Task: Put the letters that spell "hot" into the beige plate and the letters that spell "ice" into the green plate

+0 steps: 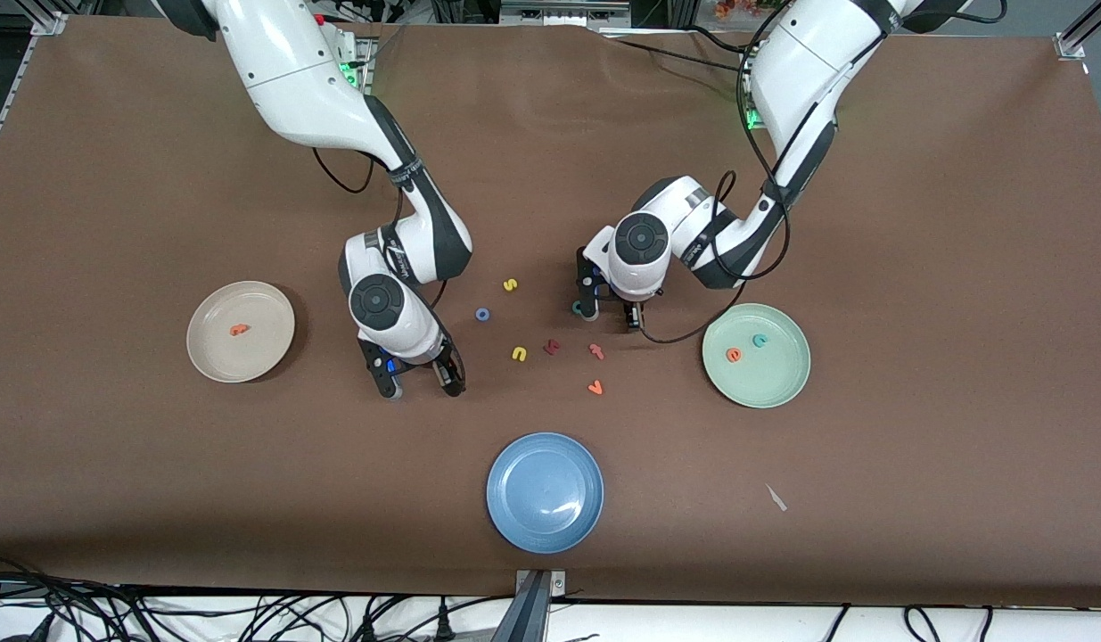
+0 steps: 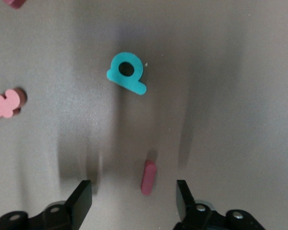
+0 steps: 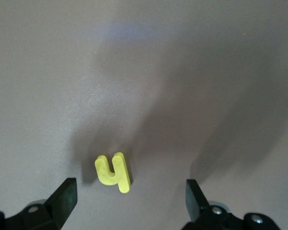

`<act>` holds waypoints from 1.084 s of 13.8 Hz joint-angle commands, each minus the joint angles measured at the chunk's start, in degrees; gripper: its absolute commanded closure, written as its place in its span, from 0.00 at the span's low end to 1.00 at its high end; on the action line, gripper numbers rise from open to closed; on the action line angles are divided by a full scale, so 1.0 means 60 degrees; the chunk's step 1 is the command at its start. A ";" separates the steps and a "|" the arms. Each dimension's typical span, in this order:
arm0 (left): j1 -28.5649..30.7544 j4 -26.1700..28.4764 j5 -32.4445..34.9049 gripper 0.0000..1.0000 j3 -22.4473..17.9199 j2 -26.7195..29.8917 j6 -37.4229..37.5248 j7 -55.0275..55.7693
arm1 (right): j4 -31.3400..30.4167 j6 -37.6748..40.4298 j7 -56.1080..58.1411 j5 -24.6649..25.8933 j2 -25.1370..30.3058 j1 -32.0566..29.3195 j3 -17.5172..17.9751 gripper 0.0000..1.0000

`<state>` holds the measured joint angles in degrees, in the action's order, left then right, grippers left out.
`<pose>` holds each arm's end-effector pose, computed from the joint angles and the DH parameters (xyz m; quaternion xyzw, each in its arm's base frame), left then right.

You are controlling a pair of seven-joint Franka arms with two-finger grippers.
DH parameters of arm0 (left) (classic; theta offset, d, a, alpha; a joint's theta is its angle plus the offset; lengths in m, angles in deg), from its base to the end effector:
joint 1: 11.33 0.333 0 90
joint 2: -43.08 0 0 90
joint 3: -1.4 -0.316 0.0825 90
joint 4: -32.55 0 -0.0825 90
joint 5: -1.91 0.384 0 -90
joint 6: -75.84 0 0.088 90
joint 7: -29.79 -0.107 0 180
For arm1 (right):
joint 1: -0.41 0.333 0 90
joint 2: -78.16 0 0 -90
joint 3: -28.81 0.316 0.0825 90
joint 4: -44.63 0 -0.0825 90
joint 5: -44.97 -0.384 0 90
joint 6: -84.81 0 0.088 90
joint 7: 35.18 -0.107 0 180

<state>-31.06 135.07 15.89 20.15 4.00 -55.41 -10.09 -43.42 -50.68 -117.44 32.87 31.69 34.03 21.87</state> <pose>0.5111 -0.3841 0.1751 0.7342 -0.6754 -0.0663 0.0193 0.6257 0.3318 0.1781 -0.8571 0.5141 0.0179 0.0287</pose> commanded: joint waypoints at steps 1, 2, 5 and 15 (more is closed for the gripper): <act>-0.0082 0.0109 0.0336 0.33 -0.0034 0.0009 -0.0202 -0.0106 | 0.0582 0.0052 -0.0177 -0.0048 -0.0385 0.0037 -0.0074 0.01; -0.0140 0.0138 0.0336 0.33 -0.0034 0.0009 -0.0202 -0.0106 | 0.0583 0.0052 -0.0163 -0.0048 -0.0385 0.0037 -0.0088 0.05; -0.0155 0.0284 0.0336 0.33 -0.0034 0.0053 -0.0216 -0.0106 | 0.0597 0.0038 -0.0163 -0.0048 -0.0429 0.0008 -0.0089 0.13; -0.0184 0.0343 0.0379 1.00 -0.0034 0.0082 -0.0202 -0.0062 | 0.0612 -0.0138 -0.0163 -0.0078 -0.0590 -0.0021 -0.0089 0.66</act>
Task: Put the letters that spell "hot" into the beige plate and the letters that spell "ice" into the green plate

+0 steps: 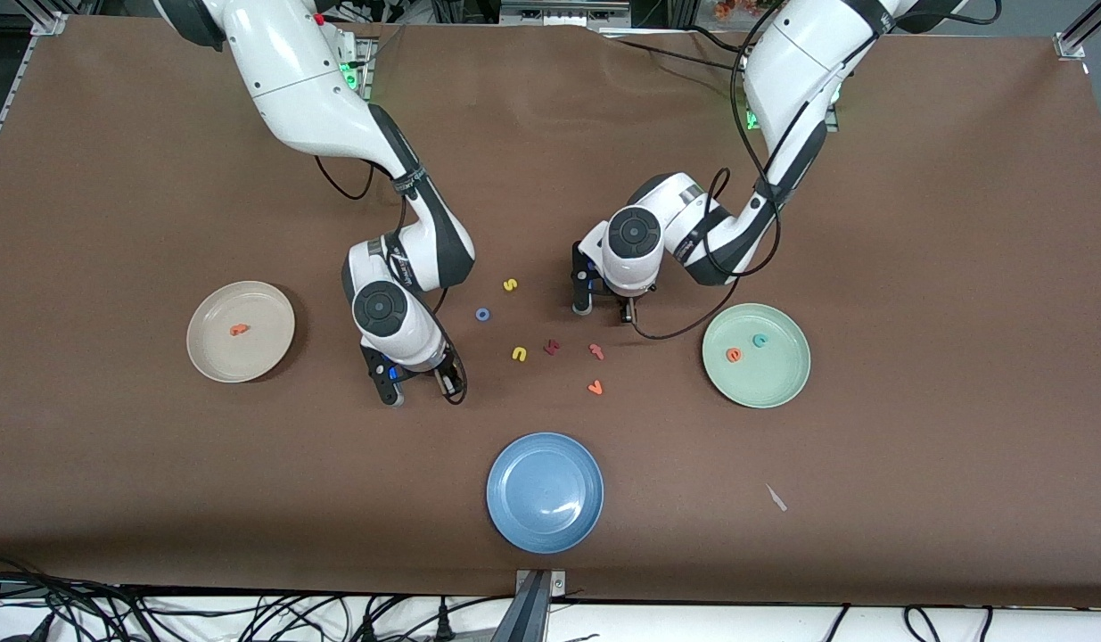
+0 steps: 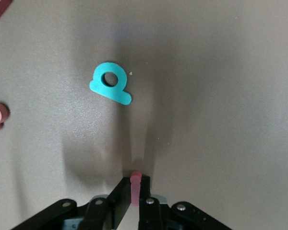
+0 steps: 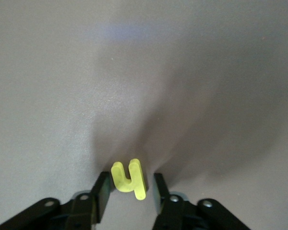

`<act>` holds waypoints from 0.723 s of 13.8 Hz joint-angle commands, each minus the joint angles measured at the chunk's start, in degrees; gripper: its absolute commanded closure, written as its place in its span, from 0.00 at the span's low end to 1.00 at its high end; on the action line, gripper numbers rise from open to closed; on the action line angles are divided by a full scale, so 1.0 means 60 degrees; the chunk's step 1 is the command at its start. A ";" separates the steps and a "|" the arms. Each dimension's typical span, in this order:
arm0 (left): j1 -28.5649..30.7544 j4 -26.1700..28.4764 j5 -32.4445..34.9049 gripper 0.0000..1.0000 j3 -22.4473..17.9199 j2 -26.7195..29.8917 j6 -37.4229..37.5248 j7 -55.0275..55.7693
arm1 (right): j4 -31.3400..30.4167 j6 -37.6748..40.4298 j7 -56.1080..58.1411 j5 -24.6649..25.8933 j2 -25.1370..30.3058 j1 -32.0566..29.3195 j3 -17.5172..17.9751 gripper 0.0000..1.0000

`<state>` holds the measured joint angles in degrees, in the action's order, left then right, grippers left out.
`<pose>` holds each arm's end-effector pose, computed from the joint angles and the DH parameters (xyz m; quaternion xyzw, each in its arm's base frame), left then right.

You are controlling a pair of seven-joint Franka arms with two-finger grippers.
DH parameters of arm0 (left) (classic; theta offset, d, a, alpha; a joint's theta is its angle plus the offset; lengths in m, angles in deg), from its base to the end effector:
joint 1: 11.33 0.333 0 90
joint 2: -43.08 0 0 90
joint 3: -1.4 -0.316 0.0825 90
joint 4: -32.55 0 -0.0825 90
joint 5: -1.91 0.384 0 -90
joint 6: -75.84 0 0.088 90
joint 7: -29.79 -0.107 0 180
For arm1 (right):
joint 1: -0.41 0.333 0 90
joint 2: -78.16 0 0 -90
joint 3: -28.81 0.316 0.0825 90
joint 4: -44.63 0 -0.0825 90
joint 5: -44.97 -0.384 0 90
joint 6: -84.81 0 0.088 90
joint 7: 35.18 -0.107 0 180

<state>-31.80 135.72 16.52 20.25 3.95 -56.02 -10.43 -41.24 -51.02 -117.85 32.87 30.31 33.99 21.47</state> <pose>0.5026 -0.3905 0.1713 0.7239 -0.6864 -0.0665 0.0169 0.6351 0.3328 0.1780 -0.8547 0.5178 0.0095 0.0353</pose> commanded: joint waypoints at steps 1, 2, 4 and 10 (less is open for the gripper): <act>-0.0046 0.0221 0.0274 1.00 -0.0051 0.0149 -0.0041 0.0023 | 0.0249 -0.0110 -0.0049 -0.0077 -0.0360 -0.0015 -0.0023 0.69; -0.0003 0.0206 0.0260 1.00 -0.0051 0.0193 0.0003 0.0066 | 0.0249 -0.0197 -0.0005 -0.0077 -0.0360 -0.0015 -0.0023 0.72; 0.0071 0.0090 0.0245 1.00 -0.0065 0.0325 0.0193 0.0096 | 0.0264 -0.0242 0.0053 -0.0048 -0.0345 -0.0001 -0.0023 0.88; 0.1080 -0.0627 0.0215 1.00 -0.0051 0.0867 0.1773 -0.0065 | 0.0572 0.1380 0.2800 0.0040 0.0326 -0.0629 -0.0198 1.00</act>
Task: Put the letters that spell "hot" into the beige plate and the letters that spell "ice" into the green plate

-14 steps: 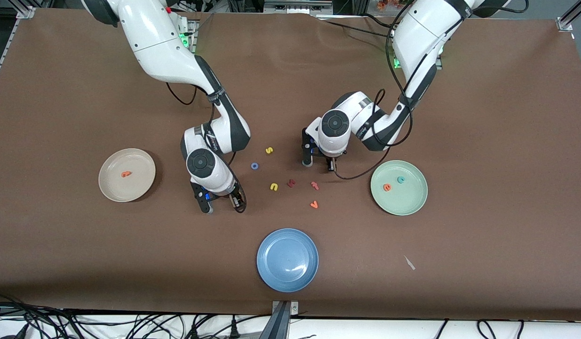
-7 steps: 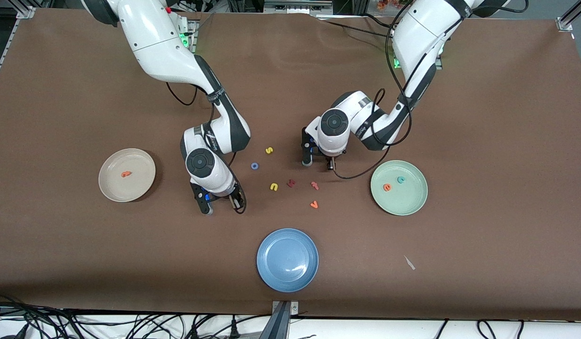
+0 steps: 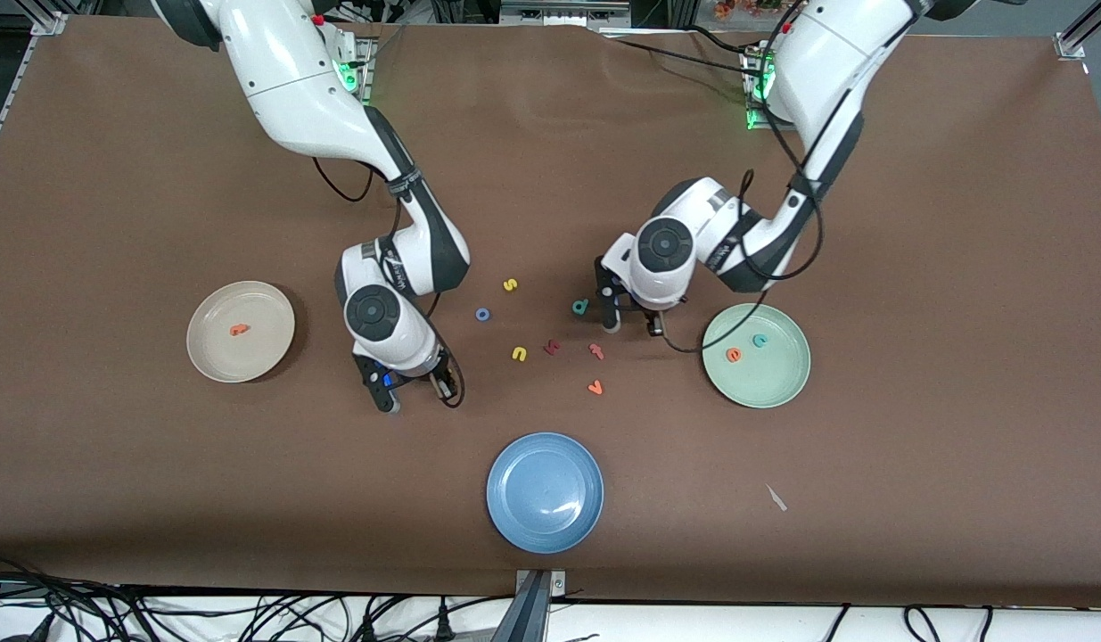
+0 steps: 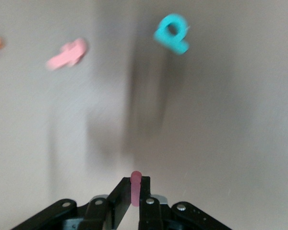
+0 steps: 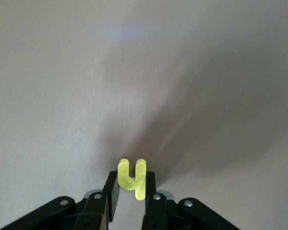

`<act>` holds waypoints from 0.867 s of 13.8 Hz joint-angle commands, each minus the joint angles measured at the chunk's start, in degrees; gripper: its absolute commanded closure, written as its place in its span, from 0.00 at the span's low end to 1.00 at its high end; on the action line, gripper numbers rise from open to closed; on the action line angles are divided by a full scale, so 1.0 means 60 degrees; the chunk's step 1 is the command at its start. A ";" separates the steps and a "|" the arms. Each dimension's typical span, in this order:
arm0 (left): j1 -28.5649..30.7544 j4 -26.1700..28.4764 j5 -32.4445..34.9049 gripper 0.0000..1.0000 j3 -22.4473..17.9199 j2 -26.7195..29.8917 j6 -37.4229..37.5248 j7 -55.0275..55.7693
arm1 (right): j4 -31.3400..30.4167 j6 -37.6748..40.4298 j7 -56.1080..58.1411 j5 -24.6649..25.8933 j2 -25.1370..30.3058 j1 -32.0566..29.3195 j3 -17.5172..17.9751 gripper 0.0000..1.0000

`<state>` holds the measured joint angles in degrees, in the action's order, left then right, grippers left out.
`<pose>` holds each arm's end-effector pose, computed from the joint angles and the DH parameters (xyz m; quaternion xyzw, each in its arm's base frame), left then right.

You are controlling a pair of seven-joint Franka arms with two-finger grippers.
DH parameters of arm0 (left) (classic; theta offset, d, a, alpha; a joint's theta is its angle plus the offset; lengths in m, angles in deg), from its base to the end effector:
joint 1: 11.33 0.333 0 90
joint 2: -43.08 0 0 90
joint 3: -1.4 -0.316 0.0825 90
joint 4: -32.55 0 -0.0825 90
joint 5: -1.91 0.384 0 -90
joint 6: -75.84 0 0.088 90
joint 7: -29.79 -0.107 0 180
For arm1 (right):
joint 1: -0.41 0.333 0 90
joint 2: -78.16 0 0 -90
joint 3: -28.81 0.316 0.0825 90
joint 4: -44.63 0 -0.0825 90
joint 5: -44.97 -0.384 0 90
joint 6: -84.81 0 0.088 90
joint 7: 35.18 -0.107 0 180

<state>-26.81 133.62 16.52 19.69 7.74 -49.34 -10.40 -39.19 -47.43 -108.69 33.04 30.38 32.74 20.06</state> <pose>0.5483 -0.3379 0.2164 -0.7579 0.6477 0.0776 0.0003 0.6517 0.3104 0.1900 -0.8869 0.4613 0.0084 0.0231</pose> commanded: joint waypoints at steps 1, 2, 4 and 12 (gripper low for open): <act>0.0424 -0.0525 0.0259 1.00 0.0041 0.0236 0.0982 -0.0142 | 0.0143 0.1279 0.1962 0.0155 0.0492 -0.0436 -0.0080 1.00; 0.0585 -0.0818 0.0245 1.00 0.0027 0.0236 0.1290 -0.0606 | 0.0011 0.1907 0.2911 0.0157 0.0653 -0.0436 -0.0400 1.00; 0.1067 -0.1157 0.0260 1.00 -0.0031 0.0207 0.1527 -0.1660 | -0.1052 0.2061 0.4772 0.0157 0.1382 -0.0422 -0.0869 1.00; 0.2826 -0.1187 0.0961 1.00 -0.0193 -0.0627 0.0359 -0.3760 | -0.6401 -0.0384 1.1293 0.0157 0.4432 -0.0422 -0.2993 1.00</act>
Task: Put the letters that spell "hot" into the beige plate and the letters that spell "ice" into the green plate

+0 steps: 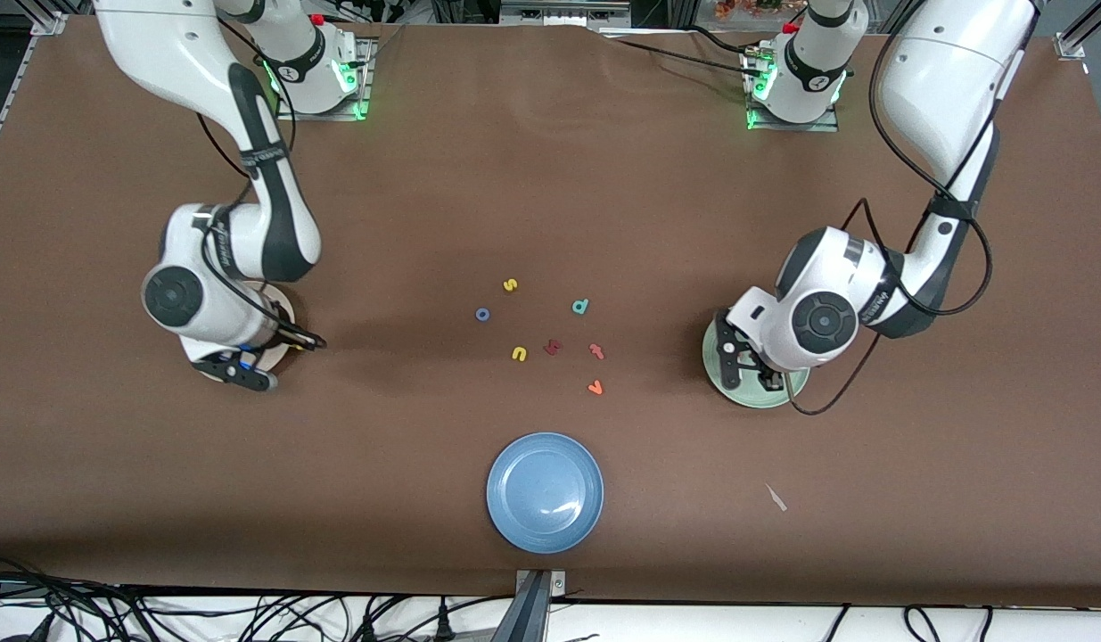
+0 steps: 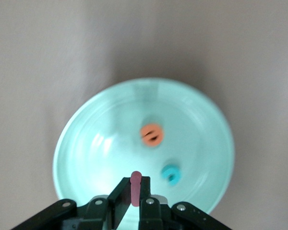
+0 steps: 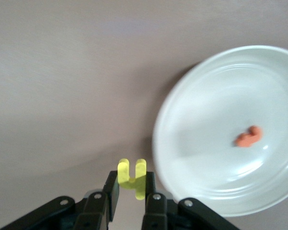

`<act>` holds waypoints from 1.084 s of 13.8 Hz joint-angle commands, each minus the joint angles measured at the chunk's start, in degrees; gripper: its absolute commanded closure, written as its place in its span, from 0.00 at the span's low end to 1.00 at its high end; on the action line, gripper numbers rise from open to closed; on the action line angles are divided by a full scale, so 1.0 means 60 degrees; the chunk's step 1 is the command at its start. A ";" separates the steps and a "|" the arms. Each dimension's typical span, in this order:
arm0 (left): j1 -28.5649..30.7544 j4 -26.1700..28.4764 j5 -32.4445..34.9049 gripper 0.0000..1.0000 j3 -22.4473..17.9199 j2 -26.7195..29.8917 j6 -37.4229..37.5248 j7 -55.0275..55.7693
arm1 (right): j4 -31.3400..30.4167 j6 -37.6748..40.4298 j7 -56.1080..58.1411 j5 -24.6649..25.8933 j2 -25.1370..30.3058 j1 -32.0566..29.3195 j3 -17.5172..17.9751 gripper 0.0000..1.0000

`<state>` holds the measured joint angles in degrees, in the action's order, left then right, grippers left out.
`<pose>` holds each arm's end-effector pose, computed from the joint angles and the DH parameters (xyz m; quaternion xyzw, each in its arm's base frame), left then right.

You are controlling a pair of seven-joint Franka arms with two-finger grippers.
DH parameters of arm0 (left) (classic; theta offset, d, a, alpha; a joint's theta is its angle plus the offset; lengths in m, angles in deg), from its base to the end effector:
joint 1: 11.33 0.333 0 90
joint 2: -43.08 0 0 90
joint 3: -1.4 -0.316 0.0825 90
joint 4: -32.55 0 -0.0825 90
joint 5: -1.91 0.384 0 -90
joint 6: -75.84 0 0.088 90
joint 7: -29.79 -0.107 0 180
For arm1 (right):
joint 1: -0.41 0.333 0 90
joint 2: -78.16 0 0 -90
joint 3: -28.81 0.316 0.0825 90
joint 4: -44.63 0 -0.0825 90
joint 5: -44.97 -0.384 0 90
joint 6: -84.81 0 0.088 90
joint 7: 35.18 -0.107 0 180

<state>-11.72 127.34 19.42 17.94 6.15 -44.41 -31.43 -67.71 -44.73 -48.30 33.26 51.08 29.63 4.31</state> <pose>0.6462 -0.1607 0.2337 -0.7286 0.6790 0.0898 0.0032 0.5992 0.0628 0.2416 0.9897 -0.1280 -0.0558 0.0306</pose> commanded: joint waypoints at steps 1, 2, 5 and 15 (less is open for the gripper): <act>0.0371 -0.0140 0.0494 1.00 0.0100 -0.0523 -0.0671 -0.0256 | -0.2132 -0.1228 0.1844 0.0121 0.1186 0.0096 -0.0618 1.00; 0.0372 -0.0140 0.0495 1.00 0.0100 -0.0597 -0.0876 -0.0242 | -0.2615 -0.1784 0.2575 0.0121 0.1319 0.0096 -0.0852 1.00; 0.0372 -0.0110 0.0480 1.00 0.0100 -0.0671 -0.0922 -0.0242 | -0.2913 -0.2317 0.4703 -0.0069 0.1350 0.0067 -0.1293 0.82; 0.0386 -0.0695 -0.0732 0.00 0.0203 -0.0423 0.0100 -0.0330 | -0.1291 -0.1833 -0.0953 -0.0787 0.0986 0.0257 0.1442 0.00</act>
<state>-9.74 124.74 18.34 18.55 2.34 -48.00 -32.72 -79.31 -57.06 -45.67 29.46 58.49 30.79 9.77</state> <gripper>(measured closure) 0.128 0.000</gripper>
